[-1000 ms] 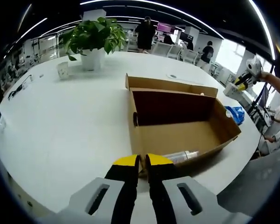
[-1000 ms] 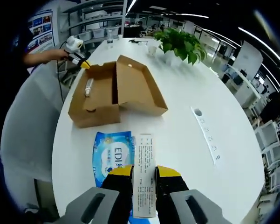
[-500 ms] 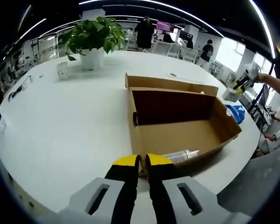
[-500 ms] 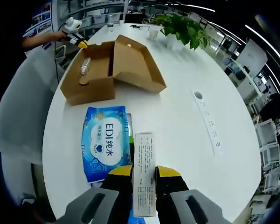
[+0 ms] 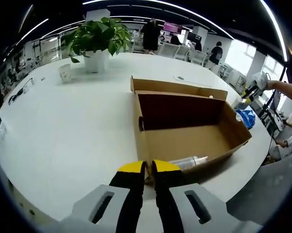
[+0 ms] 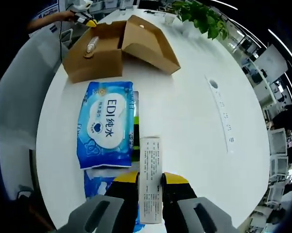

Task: Operate the shoe box by opening the lid, removing the specified soft item, and placing it in the target area until the item is outside and the box remains undamaged.

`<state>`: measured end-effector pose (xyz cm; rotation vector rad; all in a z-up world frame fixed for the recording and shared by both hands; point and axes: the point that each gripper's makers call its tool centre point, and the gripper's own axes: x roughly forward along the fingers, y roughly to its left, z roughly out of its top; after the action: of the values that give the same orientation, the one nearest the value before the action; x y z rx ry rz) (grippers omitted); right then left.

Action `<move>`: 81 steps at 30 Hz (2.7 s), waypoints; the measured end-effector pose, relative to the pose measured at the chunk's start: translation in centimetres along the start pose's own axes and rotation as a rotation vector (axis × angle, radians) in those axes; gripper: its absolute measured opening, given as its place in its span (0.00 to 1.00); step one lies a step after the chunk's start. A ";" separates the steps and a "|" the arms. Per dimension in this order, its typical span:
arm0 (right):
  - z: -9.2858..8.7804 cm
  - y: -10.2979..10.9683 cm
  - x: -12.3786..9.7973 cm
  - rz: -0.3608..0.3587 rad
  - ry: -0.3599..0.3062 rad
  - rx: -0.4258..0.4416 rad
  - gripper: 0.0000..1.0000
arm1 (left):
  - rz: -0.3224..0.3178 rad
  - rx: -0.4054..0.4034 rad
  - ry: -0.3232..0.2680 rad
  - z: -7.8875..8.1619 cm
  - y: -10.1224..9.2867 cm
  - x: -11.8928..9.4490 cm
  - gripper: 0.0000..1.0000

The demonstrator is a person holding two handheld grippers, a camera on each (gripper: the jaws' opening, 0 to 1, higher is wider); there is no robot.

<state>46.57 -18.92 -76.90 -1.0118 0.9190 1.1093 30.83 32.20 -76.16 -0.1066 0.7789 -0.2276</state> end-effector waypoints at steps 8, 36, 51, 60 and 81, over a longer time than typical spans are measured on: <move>-1.6 0.4 0.4 0.006 0.067 -0.049 0.14 | 0.001 0.002 -0.001 0.1 0.0 0.0 0.05; -5.2 -0.1 0.7 -0.027 0.183 -0.139 0.14 | 0.002 0.011 0.000 0.1 0.1 0.1 0.05; -4.9 -0.5 0.7 -0.044 0.178 -0.161 0.15 | 0.009 0.025 0.009 0.1 0.0 0.1 0.05; -4.5 -1.0 0.3 -0.078 0.162 -0.127 0.21 | 0.013 0.014 0.009 0.1 0.1 0.1 0.05; -4.0 -0.5 -2.8 -0.186 0.000 0.167 0.42 | 0.017 0.097 0.008 1.5 -0.7 -0.8 0.10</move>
<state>46.19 -23.59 -75.31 -0.9387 0.8831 0.8625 31.29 31.75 -74.43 -0.0078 0.7754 -0.2492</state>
